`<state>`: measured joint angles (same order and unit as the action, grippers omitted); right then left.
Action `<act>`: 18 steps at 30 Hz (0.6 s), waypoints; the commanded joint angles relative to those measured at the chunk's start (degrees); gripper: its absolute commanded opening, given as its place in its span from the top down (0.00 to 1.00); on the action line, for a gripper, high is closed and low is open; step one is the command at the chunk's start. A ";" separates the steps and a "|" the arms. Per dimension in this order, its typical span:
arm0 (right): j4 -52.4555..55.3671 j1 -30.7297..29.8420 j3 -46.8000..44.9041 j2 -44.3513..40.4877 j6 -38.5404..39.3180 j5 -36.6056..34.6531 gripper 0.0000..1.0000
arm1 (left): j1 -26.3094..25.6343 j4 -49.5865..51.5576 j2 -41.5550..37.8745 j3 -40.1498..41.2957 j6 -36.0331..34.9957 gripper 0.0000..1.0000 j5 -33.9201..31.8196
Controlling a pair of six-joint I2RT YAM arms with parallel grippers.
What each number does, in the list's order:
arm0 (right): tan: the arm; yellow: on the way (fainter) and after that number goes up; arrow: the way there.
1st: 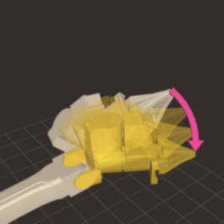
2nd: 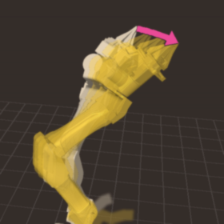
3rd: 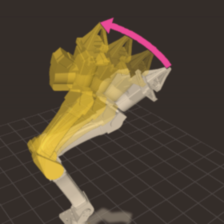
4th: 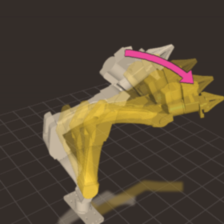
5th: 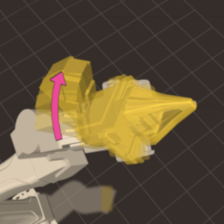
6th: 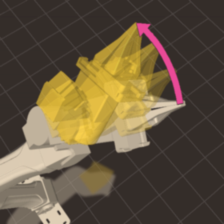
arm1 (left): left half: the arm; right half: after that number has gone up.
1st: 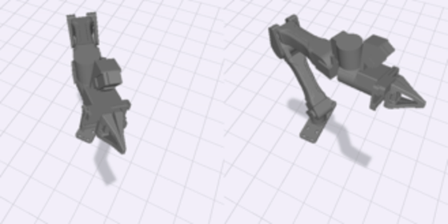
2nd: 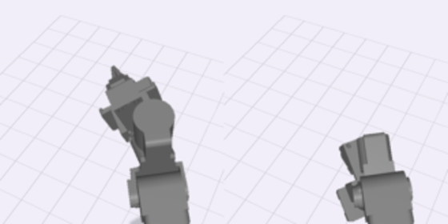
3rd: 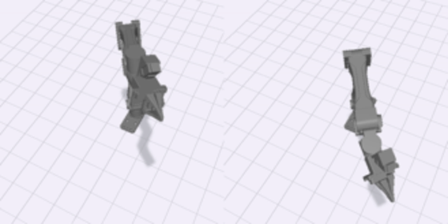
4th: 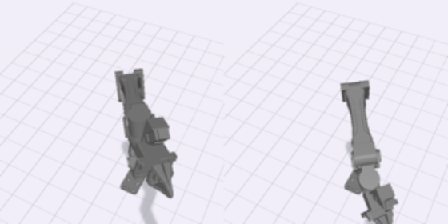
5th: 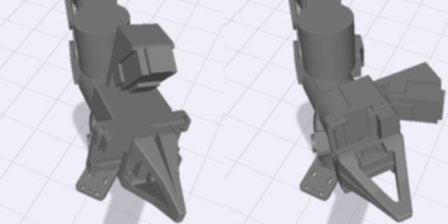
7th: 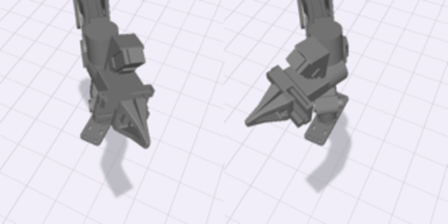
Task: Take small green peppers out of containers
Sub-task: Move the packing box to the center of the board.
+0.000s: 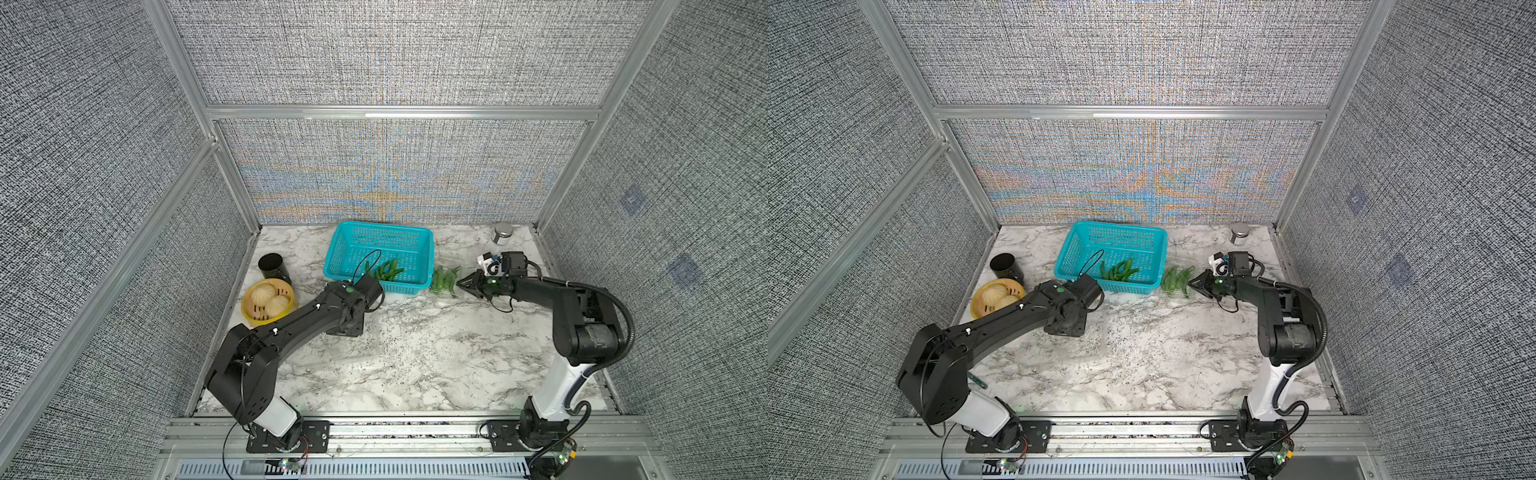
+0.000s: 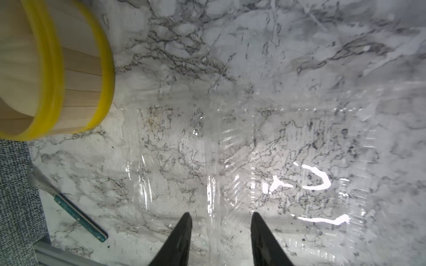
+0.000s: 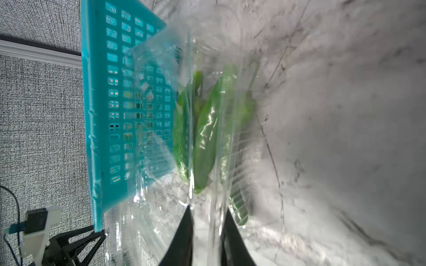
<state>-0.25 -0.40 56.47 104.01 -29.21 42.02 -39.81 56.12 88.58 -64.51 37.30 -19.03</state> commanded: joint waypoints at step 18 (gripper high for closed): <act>6.14 -24.68 -36.26 -46.80 -24.37 -19.54 0.78 | -8.07 2.90 -2.30 -13.72 2.75 0.27 8.59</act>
<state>2.90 -21.32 21.43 60.27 -47.09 28.51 -46.30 58.43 85.01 -76.40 38.72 -12.71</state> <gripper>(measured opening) 0.216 0.725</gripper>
